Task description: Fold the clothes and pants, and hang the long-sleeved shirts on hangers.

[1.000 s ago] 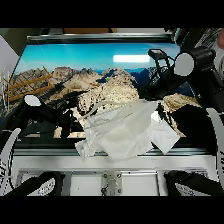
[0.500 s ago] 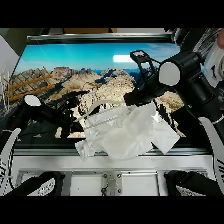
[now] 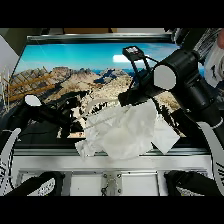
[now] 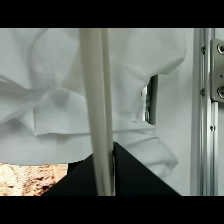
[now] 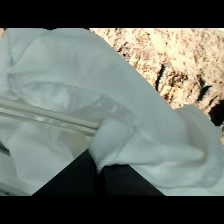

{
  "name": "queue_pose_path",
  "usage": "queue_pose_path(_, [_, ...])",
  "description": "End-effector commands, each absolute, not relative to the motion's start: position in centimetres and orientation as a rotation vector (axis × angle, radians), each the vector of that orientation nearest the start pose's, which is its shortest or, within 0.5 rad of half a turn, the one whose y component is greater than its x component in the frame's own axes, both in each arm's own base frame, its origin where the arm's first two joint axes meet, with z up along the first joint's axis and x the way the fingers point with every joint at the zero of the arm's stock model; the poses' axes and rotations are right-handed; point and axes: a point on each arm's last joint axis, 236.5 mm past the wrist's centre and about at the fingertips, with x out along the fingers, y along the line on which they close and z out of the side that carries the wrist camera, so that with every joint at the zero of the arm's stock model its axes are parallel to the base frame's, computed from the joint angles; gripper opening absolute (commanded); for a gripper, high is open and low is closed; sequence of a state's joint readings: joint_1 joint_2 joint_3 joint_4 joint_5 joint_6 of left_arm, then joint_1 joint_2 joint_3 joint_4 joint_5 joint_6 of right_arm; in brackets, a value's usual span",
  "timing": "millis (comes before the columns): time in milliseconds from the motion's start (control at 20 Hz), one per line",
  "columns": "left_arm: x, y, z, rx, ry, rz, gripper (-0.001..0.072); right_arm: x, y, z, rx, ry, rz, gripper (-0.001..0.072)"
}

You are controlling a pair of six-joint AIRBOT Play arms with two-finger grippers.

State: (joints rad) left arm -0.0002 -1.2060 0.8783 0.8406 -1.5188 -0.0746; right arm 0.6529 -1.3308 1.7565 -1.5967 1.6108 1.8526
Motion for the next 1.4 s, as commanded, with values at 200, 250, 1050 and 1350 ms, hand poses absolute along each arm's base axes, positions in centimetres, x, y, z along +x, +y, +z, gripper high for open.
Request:
queue_pose_path(200, [23.1,-15.7,0.6,0.382,0.956,-1.523,0.0013,31.7,17.9,18.3,-0.137,1.199,0.192,0.0011])
queue_pose_path(250, [23.0,-15.7,0.7,0.380,0.958,-1.528,0.0014,31.7,18.0,18.4,-0.135,1.192,0.196,0.0011])
queue_pose_path(1050, [22.9,-15.7,0.7,0.379,0.958,-1.530,0.0014,31.7,27.6,19.4,-0.139,1.022,0.449,0.0012])
queue_pose_path(1350, [23.0,-15.7,0.7,0.378,0.957,-1.530,0.0014,29.4,34.6,20.3,-0.122,0.943,0.685,0.0011])
